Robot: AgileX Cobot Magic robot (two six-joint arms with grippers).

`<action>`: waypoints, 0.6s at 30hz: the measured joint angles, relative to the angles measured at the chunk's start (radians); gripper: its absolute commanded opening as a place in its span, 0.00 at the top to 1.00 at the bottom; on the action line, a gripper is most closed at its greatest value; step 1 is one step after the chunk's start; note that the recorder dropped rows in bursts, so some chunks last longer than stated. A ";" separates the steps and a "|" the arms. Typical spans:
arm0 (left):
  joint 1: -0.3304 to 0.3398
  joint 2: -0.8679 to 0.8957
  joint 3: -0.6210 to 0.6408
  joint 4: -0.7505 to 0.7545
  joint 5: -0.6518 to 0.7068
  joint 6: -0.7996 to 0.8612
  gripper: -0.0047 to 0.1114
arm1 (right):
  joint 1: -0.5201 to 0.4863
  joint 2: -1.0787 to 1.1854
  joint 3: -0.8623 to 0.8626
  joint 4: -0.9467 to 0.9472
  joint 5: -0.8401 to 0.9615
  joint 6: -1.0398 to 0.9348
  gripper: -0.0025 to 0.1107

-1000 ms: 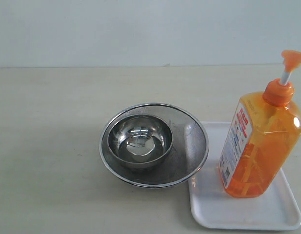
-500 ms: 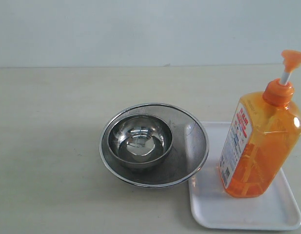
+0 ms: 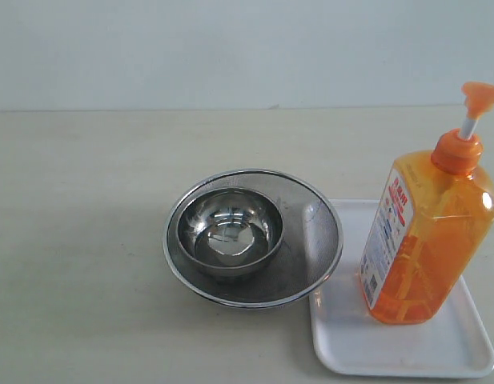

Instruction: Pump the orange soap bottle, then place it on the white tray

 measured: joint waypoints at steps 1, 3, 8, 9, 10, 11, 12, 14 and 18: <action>0.000 0.000 0.000 0.000 0.000 0.000 0.92 | 0.000 0.000 0.000 0.000 0.000 0.000 0.98; 0.000 0.000 0.000 0.000 0.000 0.000 0.92 | 0.000 0.000 0.000 0.000 0.000 0.000 0.98; 0.005 0.000 0.000 0.000 0.001 0.000 0.92 | 0.000 0.000 0.000 0.000 0.000 0.000 0.98; 0.011 0.000 0.000 0.000 0.001 0.000 0.92 | 0.000 0.000 0.000 0.000 0.000 0.000 0.98; 0.015 0.000 0.000 0.000 0.001 0.000 0.92 | 0.000 0.000 0.000 0.000 0.000 0.000 0.98; 0.020 0.000 0.000 0.000 0.001 0.000 0.92 | 0.000 0.000 0.000 0.000 0.000 0.000 0.98; 0.025 0.000 0.000 0.000 0.001 0.000 0.92 | 0.000 0.000 0.000 0.000 0.000 0.000 0.98; 0.031 0.000 0.000 0.000 0.001 0.000 0.92 | 0.000 0.000 0.000 0.001 0.000 0.000 0.98; 0.034 0.000 0.000 0.000 0.001 0.000 0.92 | 0.000 0.000 0.000 0.001 0.000 0.000 0.98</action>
